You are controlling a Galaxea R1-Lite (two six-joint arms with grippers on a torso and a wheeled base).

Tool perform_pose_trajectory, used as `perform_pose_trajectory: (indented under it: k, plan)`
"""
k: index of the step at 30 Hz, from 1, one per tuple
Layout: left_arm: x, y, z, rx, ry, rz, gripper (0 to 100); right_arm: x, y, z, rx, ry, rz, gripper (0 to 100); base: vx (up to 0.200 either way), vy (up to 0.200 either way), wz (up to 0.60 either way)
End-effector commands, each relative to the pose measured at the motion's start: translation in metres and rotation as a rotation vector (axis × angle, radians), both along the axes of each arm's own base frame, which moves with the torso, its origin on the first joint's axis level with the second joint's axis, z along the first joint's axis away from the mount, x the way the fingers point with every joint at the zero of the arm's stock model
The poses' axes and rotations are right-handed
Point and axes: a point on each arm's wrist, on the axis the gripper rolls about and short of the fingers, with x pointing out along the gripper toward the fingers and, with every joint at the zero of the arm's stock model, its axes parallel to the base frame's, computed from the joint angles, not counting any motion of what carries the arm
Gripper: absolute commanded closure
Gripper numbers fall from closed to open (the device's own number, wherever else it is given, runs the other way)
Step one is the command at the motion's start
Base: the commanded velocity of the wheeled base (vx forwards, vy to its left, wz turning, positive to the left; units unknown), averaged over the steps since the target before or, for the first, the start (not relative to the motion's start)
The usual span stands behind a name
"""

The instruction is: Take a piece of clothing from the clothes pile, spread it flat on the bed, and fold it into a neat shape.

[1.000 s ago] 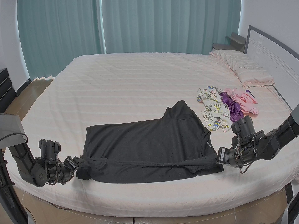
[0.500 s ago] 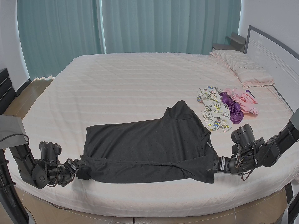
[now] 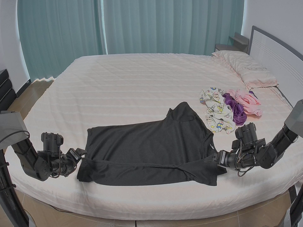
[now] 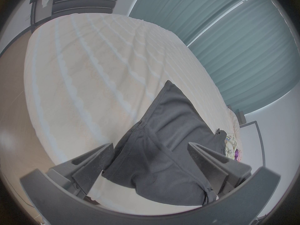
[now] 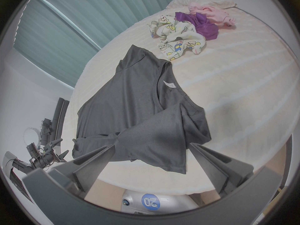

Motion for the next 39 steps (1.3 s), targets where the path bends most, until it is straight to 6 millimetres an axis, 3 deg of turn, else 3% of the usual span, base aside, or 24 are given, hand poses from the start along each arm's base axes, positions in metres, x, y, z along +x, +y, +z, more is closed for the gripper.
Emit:
perform_pose_trajectory:
  k: [1, 6, 11, 28, 29, 39]
  plan:
    - [0.025, -0.001, 0.006, -0.008, -0.02, -0.015, 0, 0.012, -0.007, -0.017, 0.04, 0.016, 0.001, 0, 0.0, 0.0, 0.0]
    - [0.044, -0.002, -0.007, -0.002, 0.038, -0.089, 0, 0.021, -0.015, -0.021, 0.061, -0.03, -0.024, 0, 0.0, 0.0, 0.0]
    - [0.05, -0.004, -0.019, 0.002, 0.06, -0.102, 0, 0.023, -0.015, -0.03, 0.098, -0.03, -0.03, 0, 0.0, 0.0, 0.0]
    - [0.055, -0.003, -0.022, 0.05, 0.056, -0.067, 0, 0.015, -0.014, -0.038, 0.143, -0.078, -0.058, 0, 0.0, 0.0, 0.0]
    - [0.055, -0.003, -0.023, 0.058, 0.057, -0.064, 100, 0.015, -0.014, -0.039, 0.146, -0.082, -0.059, 0, 0.0, 0.0, 0.0]
    - [0.058, -0.002, -0.039, 0.137, 0.093, -0.053, 100, 0.015, -0.011, -0.042, 0.145, -0.124, -0.057, 0, 0.0, 0.0, 0.0]
